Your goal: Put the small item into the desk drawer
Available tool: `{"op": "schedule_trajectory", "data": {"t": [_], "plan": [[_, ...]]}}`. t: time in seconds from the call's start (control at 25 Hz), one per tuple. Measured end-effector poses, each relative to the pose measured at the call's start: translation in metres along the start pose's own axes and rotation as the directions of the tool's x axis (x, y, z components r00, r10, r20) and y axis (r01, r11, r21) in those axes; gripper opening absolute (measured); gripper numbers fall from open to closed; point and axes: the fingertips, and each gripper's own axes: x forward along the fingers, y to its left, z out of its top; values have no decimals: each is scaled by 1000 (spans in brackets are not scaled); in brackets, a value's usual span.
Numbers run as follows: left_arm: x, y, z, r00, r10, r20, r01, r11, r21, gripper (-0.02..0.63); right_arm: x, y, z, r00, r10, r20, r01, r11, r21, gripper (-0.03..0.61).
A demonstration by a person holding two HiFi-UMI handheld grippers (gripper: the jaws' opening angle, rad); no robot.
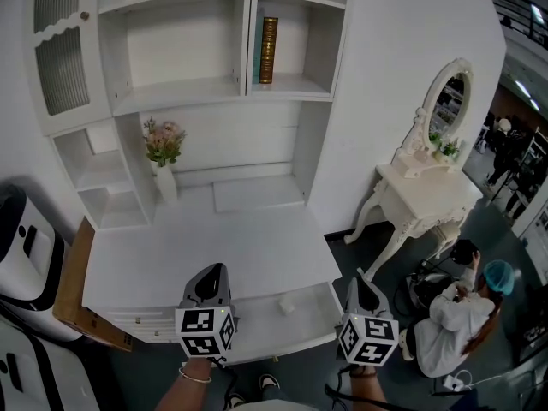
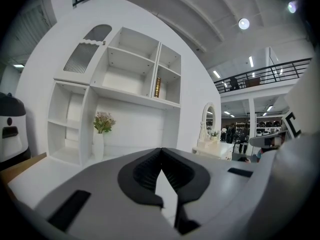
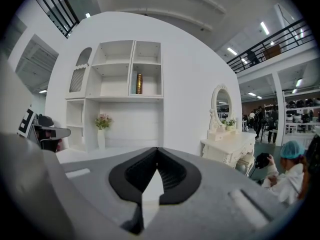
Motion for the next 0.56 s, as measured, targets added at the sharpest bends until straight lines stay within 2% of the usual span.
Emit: {"op": "schedule_trajectory", "data": {"t": [0.56], "plan": [[5,0,2,1000,-12,1,12,1000,-5,5,-2,0,4,1000,-19,-1,19,1000,-9,6]]}}
